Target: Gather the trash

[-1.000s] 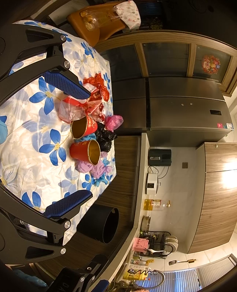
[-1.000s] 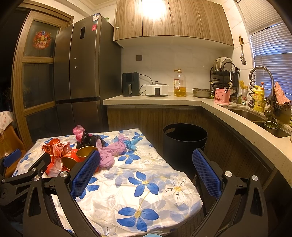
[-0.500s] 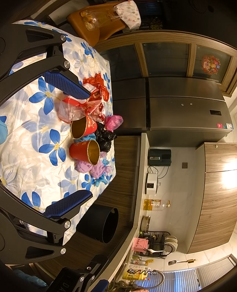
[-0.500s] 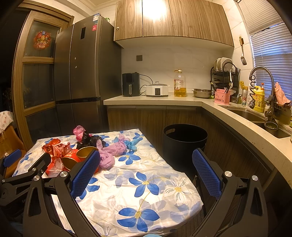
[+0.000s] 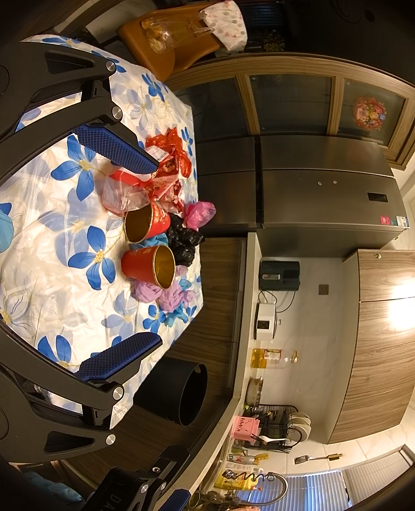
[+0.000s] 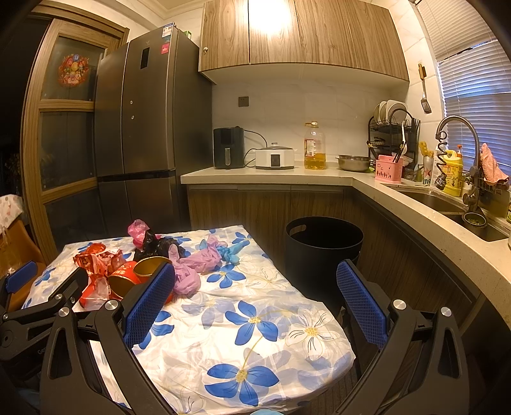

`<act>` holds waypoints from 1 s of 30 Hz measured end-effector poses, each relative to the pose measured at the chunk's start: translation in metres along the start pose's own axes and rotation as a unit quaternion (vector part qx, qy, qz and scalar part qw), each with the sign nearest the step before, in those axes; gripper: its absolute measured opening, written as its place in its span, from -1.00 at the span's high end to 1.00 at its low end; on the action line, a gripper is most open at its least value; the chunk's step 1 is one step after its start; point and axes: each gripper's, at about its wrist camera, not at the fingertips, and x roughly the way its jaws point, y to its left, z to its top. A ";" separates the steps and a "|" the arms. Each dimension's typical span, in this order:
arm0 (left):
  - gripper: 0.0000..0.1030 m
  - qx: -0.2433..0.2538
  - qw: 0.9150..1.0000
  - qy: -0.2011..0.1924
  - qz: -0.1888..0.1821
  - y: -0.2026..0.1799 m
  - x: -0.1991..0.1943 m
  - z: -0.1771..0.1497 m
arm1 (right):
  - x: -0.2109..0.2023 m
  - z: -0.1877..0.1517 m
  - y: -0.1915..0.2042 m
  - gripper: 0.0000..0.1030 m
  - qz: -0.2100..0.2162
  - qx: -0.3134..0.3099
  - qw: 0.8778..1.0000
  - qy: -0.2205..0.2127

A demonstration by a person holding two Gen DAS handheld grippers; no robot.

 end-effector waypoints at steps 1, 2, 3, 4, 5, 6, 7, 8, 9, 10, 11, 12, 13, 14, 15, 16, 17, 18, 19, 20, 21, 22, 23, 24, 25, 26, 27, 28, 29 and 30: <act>-0.90 0.000 1.000 0.000 0.000 0.000 0.000 0.000 | 0.000 -0.001 0.000 -0.91 0.000 0.000 1.000 0.000; -0.90 0.000 1.000 0.000 0.000 0.000 0.000 0.000 | 0.000 -0.001 0.000 -0.91 0.000 0.000 1.000 0.000; -0.90 0.000 1.000 0.000 0.000 0.000 0.000 0.000 | 0.000 -0.002 0.000 -0.91 0.000 0.000 1.000 0.000; -0.90 0.000 1.000 0.000 0.000 0.000 0.000 0.000 | 0.000 -0.001 0.000 -0.91 0.000 0.001 1.000 0.000; -0.90 0.000 1.000 0.000 0.000 0.000 0.000 0.000 | 0.000 -0.001 0.000 -0.91 0.000 0.001 1.000 0.001; -0.90 0.000 1.000 0.000 0.000 0.000 0.000 0.000 | 0.001 0.000 0.000 -0.91 0.000 0.001 1.000 0.001; -0.90 0.000 1.000 0.001 0.000 0.000 0.000 0.001 | 0.001 0.001 0.000 -0.91 0.000 0.001 1.000 0.001; -0.90 0.000 1.000 0.001 0.000 -0.001 0.000 0.001 | 0.001 0.001 0.000 -0.91 0.000 0.001 1.000 0.001; -0.90 0.000 1.000 0.001 0.000 -0.001 0.000 0.003 | 0.001 0.002 0.000 -0.91 0.000 0.001 1.000 0.001; -0.90 0.000 1.000 0.001 -0.001 -0.001 0.000 0.003 | 0.001 0.002 0.000 -0.91 0.000 0.001 1.000 0.000; -0.90 0.001 1.000 0.001 0.000 -0.001 0.000 0.003 | 0.001 0.001 0.000 -0.91 -0.001 0.001 1.000 0.001; -0.90 0.000 1.000 0.001 0.000 -0.001 0.000 0.002 | 0.001 0.000 0.000 -0.91 0.000 0.002 1.000 0.001; -0.90 0.000 1.000 0.002 -0.001 -0.001 0.000 0.003 | 0.001 0.001 0.000 -0.91 0.001 0.001 1.000 0.001; -0.90 0.000 1.000 0.001 -0.001 -0.001 0.000 0.003 | 0.001 0.001 0.000 -0.91 0.000 0.001 1.000 0.001; -0.90 0.000 1.000 0.001 -0.001 -0.001 0.000 0.003 | 0.001 0.001 0.000 -0.91 0.000 0.001 1.000 0.001; -0.90 0.000 1.000 0.001 0.000 -0.001 0.000 0.003 | 0.001 0.001 0.000 -0.91 0.001 0.002 1.000 0.001; -0.90 0.000 1.000 0.001 0.000 -0.001 0.001 0.003 | 0.001 0.001 0.000 -0.91 0.001 0.002 1.000 0.001; -0.90 0.000 1.000 0.001 -0.001 -0.001 0.001 0.003 | 0.003 0.001 0.000 -0.91 0.001 0.002 1.000 0.002; -0.90 0.000 1.000 0.002 -0.001 -0.001 0.001 0.004 | 0.005 0.000 0.001 -0.91 0.001 0.002 1.000 0.002; -0.90 0.000 1.000 0.002 -0.001 -0.001 0.001 0.003 | 0.007 -0.001 0.001 -0.91 0.002 0.002 1.000 0.003; -0.90 -0.001 1.000 0.001 -0.001 -0.001 0.001 0.003 | 0.008 -0.002 0.001 -0.91 0.002 0.002 1.000 0.003; -0.90 -0.002 1.000 0.001 -0.001 -0.001 0.001 0.003 | 0.010 -0.002 0.001 -0.91 0.004 0.003 1.000 0.004; -0.90 -0.005 1.000 0.001 -0.001 0.001 0.002 0.001 | 0.012 -0.003 0.002 -0.91 0.006 0.005 1.000 0.003; -0.90 -0.007 1.000 0.001 0.000 0.003 0.004 0.000 | 0.014 -0.004 0.002 -0.91 0.010 0.006 1.000 0.003; -0.90 -0.007 1.000 0.000 0.002 0.004 0.005 -0.001 | 0.015 -0.005 0.002 -0.91 0.011 0.007 1.000 0.003; -0.90 -0.006 1.000 -0.001 0.006 0.006 0.006 -0.003 | 0.018 -0.006 0.003 -0.91 0.015 0.008 1.000 0.003; -0.90 -0.006 1.000 -0.003 0.010 0.008 0.007 -0.006 | 0.019 -0.008 0.003 -0.91 0.017 0.008 1.000 0.003; -0.90 -0.006 1.000 -0.002 0.013 0.011 0.009 -0.009 | 0.023 -0.010 0.004 -0.91 0.021 0.008 1.000 0.004; -0.90 -0.009 1.000 -0.001 0.016 0.016 0.012 -0.012 | 0.025 -0.012 0.005 -0.91 0.024 0.008 1.000 0.006; -0.90 -0.012 1.000 -0.001 0.018 0.021 0.014 -0.015 | 0.031 -0.014 0.007 -0.91 0.032 0.007 0.999 0.010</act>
